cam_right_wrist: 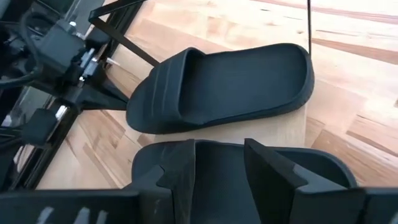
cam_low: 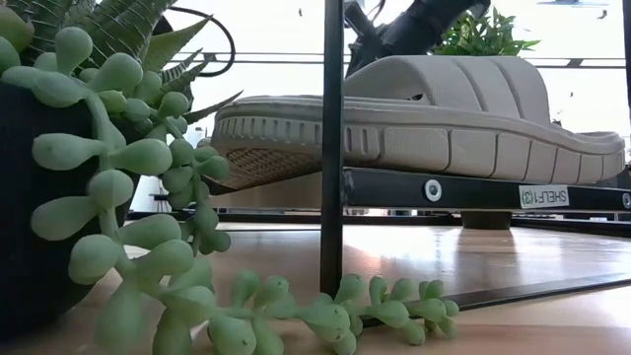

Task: Pick and place slides into the shelf
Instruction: Put the black slipper on the shelf, then adjust the black slippers on the shelf

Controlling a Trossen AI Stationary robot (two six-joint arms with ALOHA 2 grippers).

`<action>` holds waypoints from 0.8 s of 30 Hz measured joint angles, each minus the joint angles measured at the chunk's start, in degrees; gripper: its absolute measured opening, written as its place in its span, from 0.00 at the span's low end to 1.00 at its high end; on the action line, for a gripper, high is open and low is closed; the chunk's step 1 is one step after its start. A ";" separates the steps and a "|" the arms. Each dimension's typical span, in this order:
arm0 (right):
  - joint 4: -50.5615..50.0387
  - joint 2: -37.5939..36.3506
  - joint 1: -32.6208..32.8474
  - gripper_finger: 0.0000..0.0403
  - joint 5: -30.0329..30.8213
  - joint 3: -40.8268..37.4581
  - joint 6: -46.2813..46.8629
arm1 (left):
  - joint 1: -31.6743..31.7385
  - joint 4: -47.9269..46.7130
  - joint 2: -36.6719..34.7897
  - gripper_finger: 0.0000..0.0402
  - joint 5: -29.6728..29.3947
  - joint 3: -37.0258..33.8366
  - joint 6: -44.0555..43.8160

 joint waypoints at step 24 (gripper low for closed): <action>11.24 4.79 -5.08 0.32 -10.19 0.00 -6.12 | 0.00 -1.61 -0.04 0.00 1.77 0.00 -1.09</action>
